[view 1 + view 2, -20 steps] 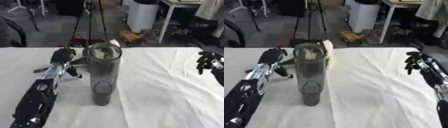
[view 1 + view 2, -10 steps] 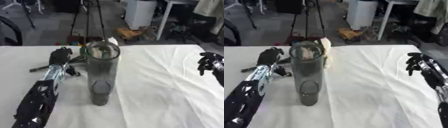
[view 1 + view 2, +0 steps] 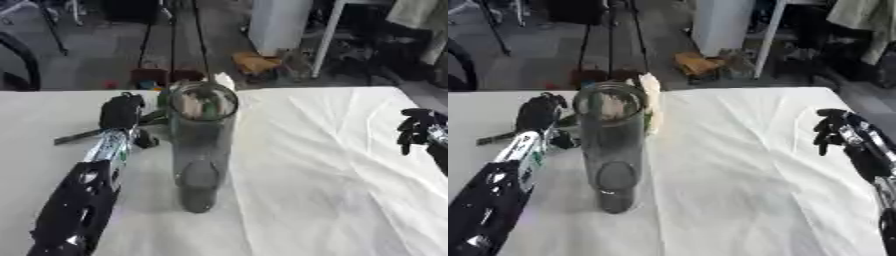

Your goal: Arrange flowers into the vase.

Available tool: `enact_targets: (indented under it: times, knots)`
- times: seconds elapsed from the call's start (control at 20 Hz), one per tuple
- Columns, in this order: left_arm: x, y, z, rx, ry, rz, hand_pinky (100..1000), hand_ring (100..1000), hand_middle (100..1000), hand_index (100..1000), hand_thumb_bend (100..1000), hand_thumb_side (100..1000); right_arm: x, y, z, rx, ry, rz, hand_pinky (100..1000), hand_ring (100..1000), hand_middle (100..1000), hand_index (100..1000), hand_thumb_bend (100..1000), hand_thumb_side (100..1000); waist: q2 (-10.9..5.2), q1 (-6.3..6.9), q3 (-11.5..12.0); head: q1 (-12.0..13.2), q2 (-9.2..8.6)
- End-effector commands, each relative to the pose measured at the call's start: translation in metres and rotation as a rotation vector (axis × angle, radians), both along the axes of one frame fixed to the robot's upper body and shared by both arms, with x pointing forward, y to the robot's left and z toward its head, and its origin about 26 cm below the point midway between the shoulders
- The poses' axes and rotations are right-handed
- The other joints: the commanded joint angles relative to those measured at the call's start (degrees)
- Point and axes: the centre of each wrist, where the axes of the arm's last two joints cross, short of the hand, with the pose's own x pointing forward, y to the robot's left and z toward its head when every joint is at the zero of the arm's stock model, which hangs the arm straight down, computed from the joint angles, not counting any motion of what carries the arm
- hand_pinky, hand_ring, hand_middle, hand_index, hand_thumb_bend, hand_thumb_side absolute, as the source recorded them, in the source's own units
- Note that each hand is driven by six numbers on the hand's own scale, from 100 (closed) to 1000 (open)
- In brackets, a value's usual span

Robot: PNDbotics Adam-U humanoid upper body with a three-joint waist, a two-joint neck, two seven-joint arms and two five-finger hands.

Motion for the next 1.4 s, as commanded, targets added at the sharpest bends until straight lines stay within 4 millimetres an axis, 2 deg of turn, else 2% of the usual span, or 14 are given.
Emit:
enact_targets:
  times: [0.05, 0.5, 0.8, 1.15, 1.4]
  knots:
    - [0.004, 0.007, 0.016, 0.004, -0.054, 0.024, 526, 589, 492, 692, 656, 100, 0.003, -0.009, 0.018, -0.083, -0.099, 0.056, 311, 473, 538, 793, 100, 670, -0.27, -0.07, -0.2, 0.2, -0.67]
    - [0.006, 0.014, 0.023, 0.003, -0.102, 0.054, 521, 585, 485, 687, 597, 100, 0.003, -0.01, 0.018, -0.086, -0.108, 0.054, 308, 471, 535, 793, 100, 673, 1.32, -0.2, -0.4, 0.2, -1.34]
    - [0.007, 0.017, 0.033, -0.013, -0.16, 0.07, 527, 592, 489, 690, 600, 100, 0.005, -0.011, 0.019, -0.09, -0.118, 0.054, 307, 471, 534, 793, 100, 676, 2.52, -0.25, -0.7, 0.5, -1.85]
    - [0.009, 0.02, 0.04, -0.014, -0.18, 0.078, 528, 591, 489, 688, 597, 100, 0.007, -0.009, 0.022, -0.094, -0.129, 0.06, 306, 471, 534, 793, 100, 677, 3.62, -0.14, -1.3, 1.0, -2.77]
    - [0.01, 0.024, 0.045, -0.009, -0.195, 0.09, 524, 587, 483, 683, 580, 100, 0.009, -0.007, 0.023, -0.096, -0.136, 0.067, 305, 471, 533, 793, 100, 679, 4.54, 0.02, -2.4, 1.7, -4.2]
